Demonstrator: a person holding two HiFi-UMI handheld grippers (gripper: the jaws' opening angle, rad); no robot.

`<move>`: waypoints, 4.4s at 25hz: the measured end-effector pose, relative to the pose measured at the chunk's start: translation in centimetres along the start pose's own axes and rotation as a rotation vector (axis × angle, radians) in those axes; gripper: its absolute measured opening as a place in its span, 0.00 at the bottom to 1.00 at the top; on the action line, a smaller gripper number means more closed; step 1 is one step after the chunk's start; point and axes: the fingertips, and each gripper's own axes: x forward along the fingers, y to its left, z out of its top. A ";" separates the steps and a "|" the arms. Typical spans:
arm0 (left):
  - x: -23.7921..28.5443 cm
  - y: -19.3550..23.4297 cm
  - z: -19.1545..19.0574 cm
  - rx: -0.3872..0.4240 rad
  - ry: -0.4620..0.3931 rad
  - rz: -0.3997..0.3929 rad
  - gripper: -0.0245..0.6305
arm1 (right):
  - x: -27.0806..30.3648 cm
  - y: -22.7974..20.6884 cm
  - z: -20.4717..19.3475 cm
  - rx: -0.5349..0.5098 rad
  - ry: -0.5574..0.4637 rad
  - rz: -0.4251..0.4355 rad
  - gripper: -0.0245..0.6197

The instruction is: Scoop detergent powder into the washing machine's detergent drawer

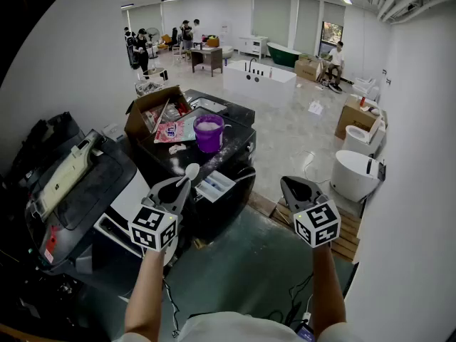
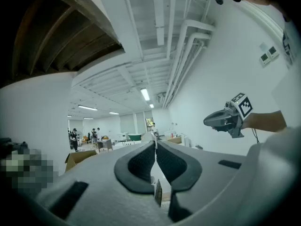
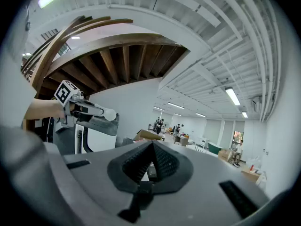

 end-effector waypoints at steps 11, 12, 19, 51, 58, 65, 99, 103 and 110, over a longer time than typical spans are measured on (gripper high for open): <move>1.3 -1.8 -0.9 -0.001 0.024 0.022 0.06 | -1.0 -2.4 -1.9 0.025 -0.016 0.004 0.05; 1.5 -1.6 -1.1 -0.005 0.028 0.025 0.06 | -0.8 -2.5 -2.2 0.032 -0.014 0.006 0.05; 5.1 2.4 -2.8 -0.026 0.028 0.050 0.06 | 4.0 -4.0 -3.8 0.081 0.012 0.044 0.05; 34.1 30.9 -8.5 0.086 0.186 -0.122 0.06 | 41.6 -15.4 -3.1 0.142 0.020 0.008 0.05; 38.7 29.6 -12.0 0.259 0.363 -0.199 0.06 | 44.6 -16.4 -6.2 0.155 0.065 0.078 0.05; 43.1 29.2 -14.7 0.399 0.521 -0.180 0.06 | 47.2 -18.8 -8.3 0.152 0.093 0.150 0.05; 50.1 28.2 -25.1 0.542 0.942 -0.324 0.06 | 51.6 -22.8 -15.6 0.215 0.160 0.244 0.05; 49.9 27.8 -25.2 0.504 0.944 -0.340 0.06 | 51.1 -22.9 -15.6 0.218 0.161 0.234 0.05; 49.4 27.0 -25.4 0.450 0.968 -0.392 0.06 | 50.4 -22.9 -15.6 0.213 0.169 0.224 0.05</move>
